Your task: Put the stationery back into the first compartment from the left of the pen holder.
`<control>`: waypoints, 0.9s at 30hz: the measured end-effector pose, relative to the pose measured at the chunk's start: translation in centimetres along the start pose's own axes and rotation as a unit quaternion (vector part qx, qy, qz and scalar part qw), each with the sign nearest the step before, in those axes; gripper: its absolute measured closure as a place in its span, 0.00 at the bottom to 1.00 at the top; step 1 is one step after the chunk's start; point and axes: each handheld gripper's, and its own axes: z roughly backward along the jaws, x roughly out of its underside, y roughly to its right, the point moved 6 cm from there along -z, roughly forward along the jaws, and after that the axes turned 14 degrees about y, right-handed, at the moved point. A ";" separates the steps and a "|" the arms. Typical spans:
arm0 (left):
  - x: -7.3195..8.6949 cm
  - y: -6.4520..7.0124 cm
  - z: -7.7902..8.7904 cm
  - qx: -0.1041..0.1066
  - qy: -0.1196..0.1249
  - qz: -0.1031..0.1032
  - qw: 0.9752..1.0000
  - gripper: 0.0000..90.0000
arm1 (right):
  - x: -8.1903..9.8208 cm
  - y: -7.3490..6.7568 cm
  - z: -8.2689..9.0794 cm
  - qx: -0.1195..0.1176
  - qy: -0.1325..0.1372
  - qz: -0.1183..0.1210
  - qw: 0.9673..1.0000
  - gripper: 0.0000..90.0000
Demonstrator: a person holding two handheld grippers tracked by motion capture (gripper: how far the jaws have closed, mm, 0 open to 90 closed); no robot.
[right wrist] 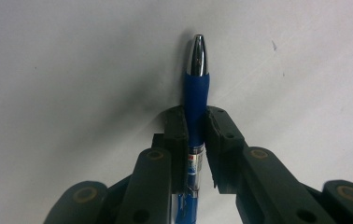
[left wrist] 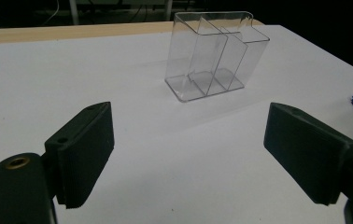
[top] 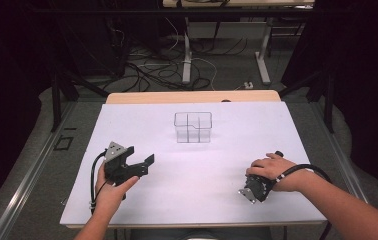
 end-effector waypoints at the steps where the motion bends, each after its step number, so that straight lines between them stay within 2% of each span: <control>1: 0.0 0.0 0.0 0.000 -0.001 0.000 1.000 0.18 | 0.0 0.0 0.0 0.000 0.000 0.000 1.000 0.88; 9: 0.0 0.0 0.0 0.000 -0.001 0.000 1.000 0.18 | -0.1 -0.1 -0.1 -0.006 0.002 0.003 1.000 0.88; 16: 0.0 -0.1 0.0 -0.001 -0.001 0.000 1.000 0.18 | -0.3 -0.1 0.0 -0.001 0.005 0.006 1.000 0.88; 20: 0.0 -0.2 0.0 -0.001 -0.001 -0.004 1.000 0.18 | -0.5 0.0 -0.1 0.004 0.013 -0.011 1.000 0.88; 21: 0.0 -0.2 0.1 -0.001 -0.001 -0.004 1.000 0.18 | -0.5 0.1 0.1 0.010 0.015 -0.028 0.999 0.88; 22: 0.0 -0.2 0.1 -0.002 -0.001 -0.004 1.000 0.18 | -0.5 0.5 0.3 0.008 0.012 -0.012 1.000 0.88; 23: 0.0 -0.2 0.0 -0.001 -0.001 0.000 1.000 0.18 | -0.5 0.5 0.3 0.008 0.012 -0.012 1.000 0.88; 25: 0.0 -0.2 0.1 -0.001 -0.001 -0.003 1.000 0.18 | -0.5 0.5 0.6 0.015 0.010 -0.029 0.999 0.88; 27: 0.0 -0.2 0.1 -0.002 -0.001 -0.004 1.000 0.18 | -0.6 0.7 0.8 0.018 0.016 -0.031 0.999 0.88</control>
